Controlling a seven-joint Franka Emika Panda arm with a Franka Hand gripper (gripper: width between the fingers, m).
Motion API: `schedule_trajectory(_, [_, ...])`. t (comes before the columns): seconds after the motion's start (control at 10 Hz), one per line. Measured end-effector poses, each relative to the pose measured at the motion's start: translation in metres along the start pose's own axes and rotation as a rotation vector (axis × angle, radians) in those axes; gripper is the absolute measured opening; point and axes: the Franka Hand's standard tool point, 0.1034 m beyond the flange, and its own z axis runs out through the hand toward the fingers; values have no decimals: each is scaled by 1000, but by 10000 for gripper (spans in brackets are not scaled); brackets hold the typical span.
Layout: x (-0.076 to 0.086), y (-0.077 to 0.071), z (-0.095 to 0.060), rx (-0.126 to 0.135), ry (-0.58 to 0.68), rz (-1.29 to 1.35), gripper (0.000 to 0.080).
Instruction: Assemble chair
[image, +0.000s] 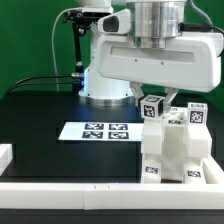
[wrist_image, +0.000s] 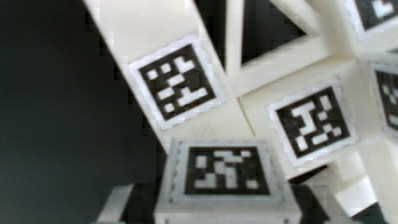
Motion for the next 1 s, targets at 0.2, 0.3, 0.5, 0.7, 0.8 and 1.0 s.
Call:
schedule_trajectory(0.2, [0, 0, 0, 0, 0, 105, 281])
schedule_trajectory(0.3, [0, 0, 0, -1, 0, 103, 281])
schedule_trajectory(0.5, [0, 0, 0, -1, 0, 50, 562])
schedule_trajectory(0.7, [-1, -5, -9, 12, 7, -161, 631])
schedule_trajectory(0.8, [0, -4, -17, 24, 14, -358, 644])
schedule_trajectory(1.0, [8, 2, -20, 26, 23, -641, 648])
